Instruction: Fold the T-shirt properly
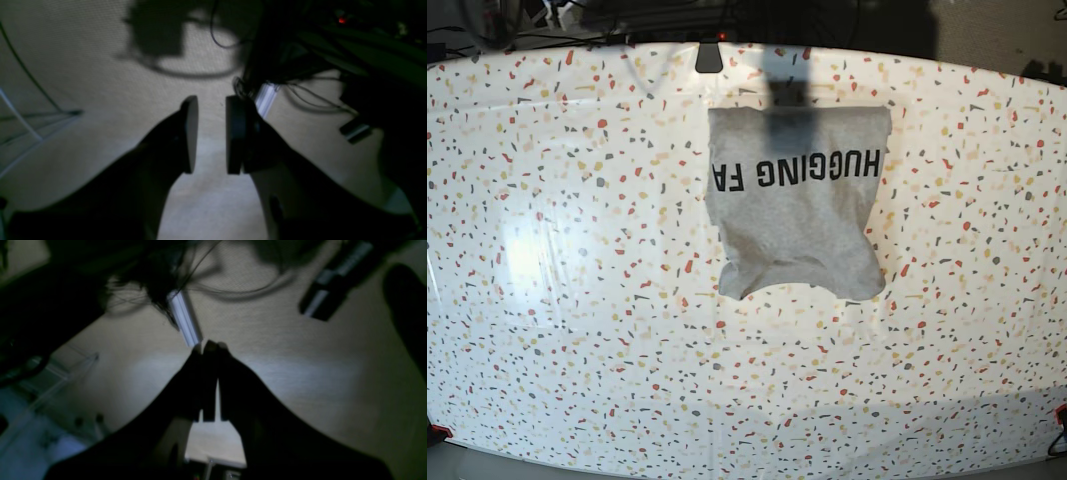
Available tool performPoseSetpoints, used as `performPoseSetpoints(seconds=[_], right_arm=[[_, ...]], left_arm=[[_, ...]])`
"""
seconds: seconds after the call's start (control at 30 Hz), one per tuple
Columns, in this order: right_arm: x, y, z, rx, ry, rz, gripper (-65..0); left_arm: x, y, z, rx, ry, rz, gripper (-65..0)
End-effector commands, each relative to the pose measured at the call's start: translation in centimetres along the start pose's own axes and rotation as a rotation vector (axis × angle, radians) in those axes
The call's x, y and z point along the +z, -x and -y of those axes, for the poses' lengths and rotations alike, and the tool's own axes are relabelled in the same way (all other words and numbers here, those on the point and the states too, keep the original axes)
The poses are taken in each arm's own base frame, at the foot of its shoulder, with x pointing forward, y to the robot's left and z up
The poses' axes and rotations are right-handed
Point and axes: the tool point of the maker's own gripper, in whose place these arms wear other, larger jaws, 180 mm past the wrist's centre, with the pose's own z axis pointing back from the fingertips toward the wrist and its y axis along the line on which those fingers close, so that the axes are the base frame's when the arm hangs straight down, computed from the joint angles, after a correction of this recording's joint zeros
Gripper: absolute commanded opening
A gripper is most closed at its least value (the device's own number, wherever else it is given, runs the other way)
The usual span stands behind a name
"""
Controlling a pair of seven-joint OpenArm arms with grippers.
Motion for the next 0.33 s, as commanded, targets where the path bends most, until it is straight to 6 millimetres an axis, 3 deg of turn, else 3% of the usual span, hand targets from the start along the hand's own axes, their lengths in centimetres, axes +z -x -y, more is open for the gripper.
performPoseSetpoints(seconds=[0.0, 0.17, 0.3], right_arm=[[-0.2, -0.2, 0.1, 0.024, 0.033, -0.012, -65.0], [-2.6, 0.0, -2.7, 0.128, 0.134, -0.058, -65.0], [-3.6, 0.0, -5.6, 0.122, 0.096, -0.047, -65.0]], left_arm=[[-0.3, 0.6, 0.7, -0.020, -0.004, -0.020, -51.1], [-2.2, 0.4, 5.4, -0.008, 0.018, -0.052, -51.1], [-2.9, -0.6, 6.7, 0.002, 0.023, -0.049, -52.7]])
